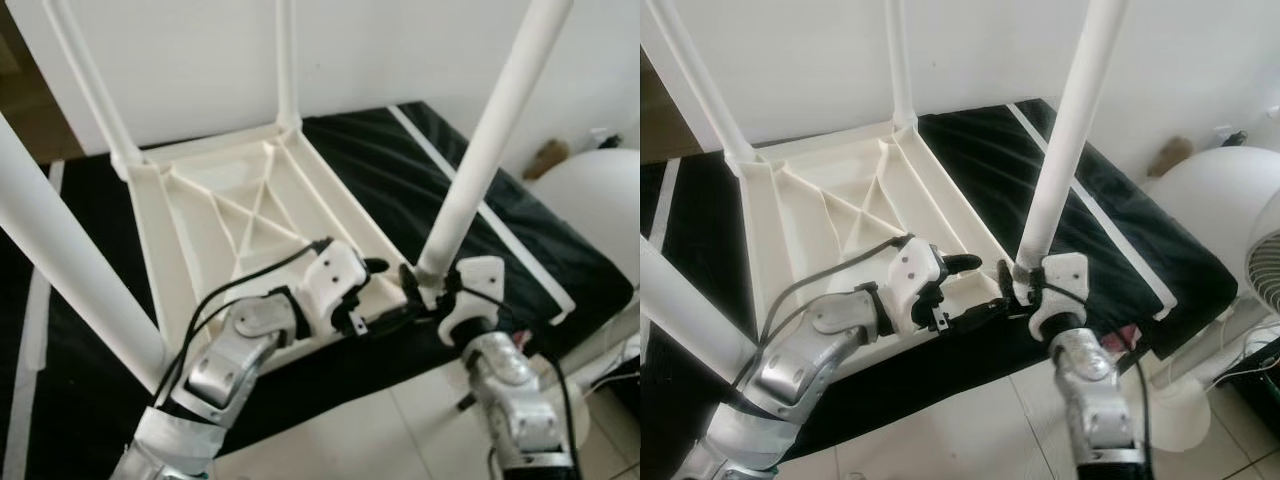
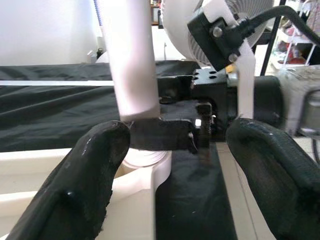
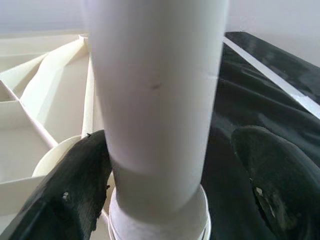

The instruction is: Building children table

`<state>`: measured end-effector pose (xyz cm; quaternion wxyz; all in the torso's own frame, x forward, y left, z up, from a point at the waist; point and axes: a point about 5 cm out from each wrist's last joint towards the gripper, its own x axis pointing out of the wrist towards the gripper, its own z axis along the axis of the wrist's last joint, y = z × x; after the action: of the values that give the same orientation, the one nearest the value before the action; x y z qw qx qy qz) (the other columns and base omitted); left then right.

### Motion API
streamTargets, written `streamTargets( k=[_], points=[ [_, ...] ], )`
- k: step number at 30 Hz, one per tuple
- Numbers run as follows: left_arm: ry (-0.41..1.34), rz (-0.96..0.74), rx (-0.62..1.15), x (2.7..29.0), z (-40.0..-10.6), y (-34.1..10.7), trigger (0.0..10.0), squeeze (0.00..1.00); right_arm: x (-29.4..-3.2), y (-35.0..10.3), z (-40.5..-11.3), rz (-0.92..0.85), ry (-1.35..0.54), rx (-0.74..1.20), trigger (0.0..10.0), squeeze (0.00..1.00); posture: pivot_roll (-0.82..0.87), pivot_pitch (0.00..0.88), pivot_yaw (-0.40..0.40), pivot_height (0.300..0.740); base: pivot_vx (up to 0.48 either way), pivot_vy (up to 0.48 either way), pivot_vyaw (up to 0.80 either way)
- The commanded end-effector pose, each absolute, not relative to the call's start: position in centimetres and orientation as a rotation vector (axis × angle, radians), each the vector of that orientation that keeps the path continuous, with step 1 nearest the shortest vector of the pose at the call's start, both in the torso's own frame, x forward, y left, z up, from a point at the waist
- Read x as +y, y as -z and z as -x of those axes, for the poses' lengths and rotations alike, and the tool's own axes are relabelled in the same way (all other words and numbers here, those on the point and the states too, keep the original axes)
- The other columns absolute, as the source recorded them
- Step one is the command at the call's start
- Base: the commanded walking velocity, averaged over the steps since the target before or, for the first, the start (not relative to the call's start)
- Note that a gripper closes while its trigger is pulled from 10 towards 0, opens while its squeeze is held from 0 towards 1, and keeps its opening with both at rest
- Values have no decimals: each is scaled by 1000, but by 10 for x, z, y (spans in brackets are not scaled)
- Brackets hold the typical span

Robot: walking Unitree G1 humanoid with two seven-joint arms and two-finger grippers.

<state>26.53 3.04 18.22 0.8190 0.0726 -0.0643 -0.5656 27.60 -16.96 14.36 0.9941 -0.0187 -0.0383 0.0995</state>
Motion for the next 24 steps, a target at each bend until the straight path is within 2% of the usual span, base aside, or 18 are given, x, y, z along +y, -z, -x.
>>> streamTargets(
  k=[1, 8, 14, 15, 16, 17, 18, 19, 24],
  points=[
    [1274, -179, -126, 27, -261, -181, 10000, 0, -168, -141, -280, 61, -277, -63, 10000, 0, -125, 55, 28, 740, 0, 0, 0],
    [1226, -209, -113, 32, -265, -177, 10000, 0, -169, -151, -293, 129, -468, -64, 10000, 0, -85, 62, 1, 740, 0, 0, 0],
    [1206, -216, -111, 35, -265, -176, 10000, 0, -172, -149, -297, 153, -522, -46, 10000, 0, -71, 63, -9, 740, 0, 0, 0],
    [1196, -213, -110, 36, -265, -176, 10000, 0, -174, -148, -299, 159, -535, -38, 7333, 0, -62, 61, -15, 740, 0, 0, 0],
    [1190, -212, -109, 37, -265, -176, 10000, 0, -176, -148, -301, 162, -542, -34, 7333, 0, -62, 61, -15, 740, 0, 0, 0],
    [1186, -212, -109, 38, -265, -176, 10000, 0, -176, -147, -301, 167, -550, -29, 745, 0, -57, 57, -17, 740, 0, 0, 0],
    [1186, -212, -109, 38, -265, -176, 10000, 0, -176, -147, -301, 167, -550, -29, 745, 0, -57, 57, -17, 740, 0, 0, 0],
    [1184, -212, -108, 38, -265, -176, 10000, 0, -176, -145, -300, 168, -561, -22, 0, 0, -55, 54, -16, 740, 0, 0, 0],
    [1180, -225, -110, 38, -268, -177, 10000, 0, -178, -139, -298, 174, -568, 0, 0, 0, -57, 46, -11, 740, 0, 0, 0]
  ],
)
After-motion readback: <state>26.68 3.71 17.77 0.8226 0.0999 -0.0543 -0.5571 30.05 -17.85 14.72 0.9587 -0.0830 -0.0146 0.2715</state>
